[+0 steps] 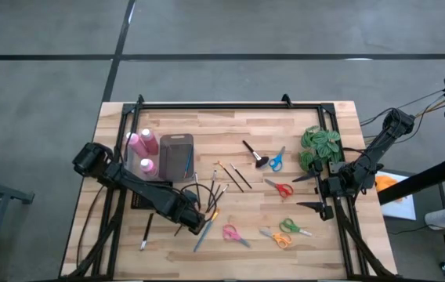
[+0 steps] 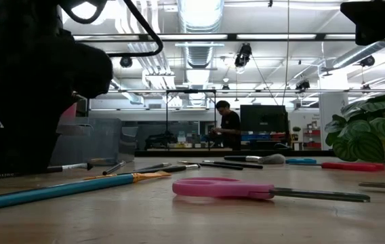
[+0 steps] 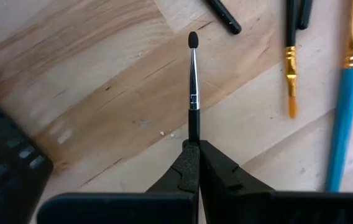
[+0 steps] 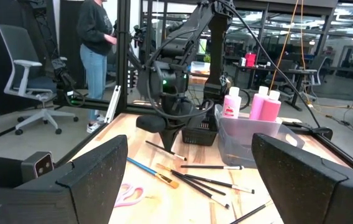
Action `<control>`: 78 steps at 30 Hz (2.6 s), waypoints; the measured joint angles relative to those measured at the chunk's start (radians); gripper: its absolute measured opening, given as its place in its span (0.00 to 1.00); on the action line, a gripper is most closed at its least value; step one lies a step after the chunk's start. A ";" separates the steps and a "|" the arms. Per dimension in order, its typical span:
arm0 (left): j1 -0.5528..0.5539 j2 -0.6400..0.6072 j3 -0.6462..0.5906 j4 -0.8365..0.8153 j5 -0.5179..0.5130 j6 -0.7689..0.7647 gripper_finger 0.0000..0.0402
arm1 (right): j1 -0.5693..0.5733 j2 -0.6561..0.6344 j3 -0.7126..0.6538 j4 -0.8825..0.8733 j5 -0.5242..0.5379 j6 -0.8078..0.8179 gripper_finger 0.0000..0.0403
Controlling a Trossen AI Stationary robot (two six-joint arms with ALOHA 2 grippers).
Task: Pick & Place Paint Supplies
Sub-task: Put the black brush into the black bin
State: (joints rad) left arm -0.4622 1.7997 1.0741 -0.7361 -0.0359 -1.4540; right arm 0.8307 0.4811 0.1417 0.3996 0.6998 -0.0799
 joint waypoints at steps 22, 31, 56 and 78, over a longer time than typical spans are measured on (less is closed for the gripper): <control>0.088 -0.230 0.014 -0.035 -0.011 -0.126 0.01 | 0.000 0.000 0.000 0.000 0.000 0.000 0.85; 0.190 -0.407 0.014 -0.121 -0.222 -0.081 0.01 | 0.000 0.000 0.000 0.000 0.000 0.000 0.85; 0.562 -0.468 -0.092 -0.164 -0.212 0.102 0.01 | 0.000 0.000 0.000 0.000 0.000 0.000 0.85; 0.604 -0.471 -0.182 -0.106 -0.206 0.059 0.01 | 0.000 0.000 0.000 -0.001 0.000 0.000 0.85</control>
State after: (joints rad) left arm 0.1418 1.3285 0.8925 -0.8417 -0.2416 -1.3949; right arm 0.8308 0.4812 0.1413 0.3988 0.7000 -0.0796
